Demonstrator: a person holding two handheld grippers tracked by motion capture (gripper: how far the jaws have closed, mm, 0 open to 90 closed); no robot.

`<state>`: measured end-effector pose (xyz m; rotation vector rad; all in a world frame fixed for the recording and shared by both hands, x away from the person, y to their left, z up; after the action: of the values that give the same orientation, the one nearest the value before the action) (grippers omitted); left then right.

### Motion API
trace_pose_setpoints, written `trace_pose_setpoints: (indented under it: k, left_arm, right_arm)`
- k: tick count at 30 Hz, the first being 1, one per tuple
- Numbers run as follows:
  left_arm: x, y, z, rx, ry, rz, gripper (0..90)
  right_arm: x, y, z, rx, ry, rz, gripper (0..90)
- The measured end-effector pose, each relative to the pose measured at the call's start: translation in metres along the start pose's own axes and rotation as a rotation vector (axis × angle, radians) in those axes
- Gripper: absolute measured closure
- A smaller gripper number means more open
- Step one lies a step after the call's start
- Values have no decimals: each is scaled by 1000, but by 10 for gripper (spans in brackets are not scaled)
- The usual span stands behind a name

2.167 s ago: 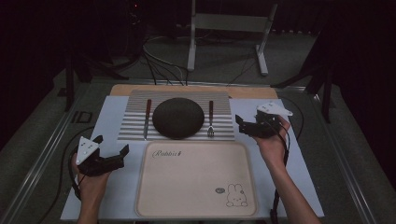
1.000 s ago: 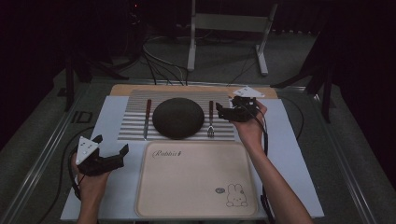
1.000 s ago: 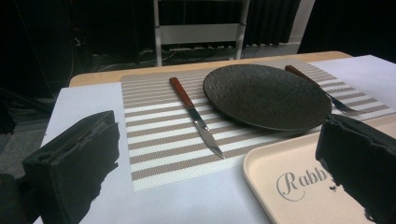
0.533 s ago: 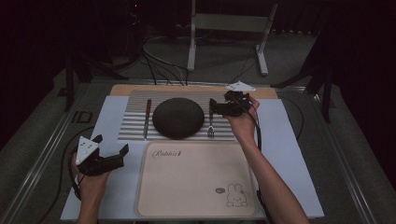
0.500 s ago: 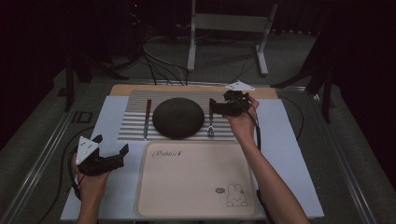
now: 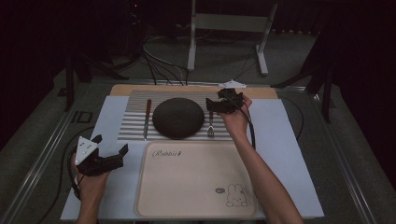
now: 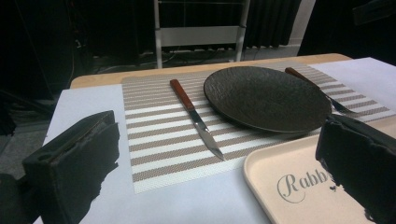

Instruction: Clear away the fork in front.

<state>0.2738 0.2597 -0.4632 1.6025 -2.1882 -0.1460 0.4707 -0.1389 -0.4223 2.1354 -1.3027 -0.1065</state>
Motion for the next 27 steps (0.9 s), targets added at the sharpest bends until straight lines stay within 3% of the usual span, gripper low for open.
trace_pose_setpoints:
  k: [15,16,27]
  left_arm:
    - [0,0,1,6,10,4,2]
    - [0,0,1,6,9,5,2]
    - [-2,1,2,8,20,6,3]
  right_arm:
    - [4,-43,19,-112,-87,0,150]
    - [3,-51,23,-132,-116,-5,166]
    - [-2,-75,33,-189,-122,5,255]
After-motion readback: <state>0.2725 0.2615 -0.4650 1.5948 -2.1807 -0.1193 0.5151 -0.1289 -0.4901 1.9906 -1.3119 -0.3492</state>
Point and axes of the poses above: each handheld gripper's, and its own axes: y roughly backward along the jaws, z roughly out of its underside, x roughly to its right, the point moved 1 cm from there along -y, roughly forward along the jaws, and after that the axes turned 14 degrees about y, right-handed, at the moved point
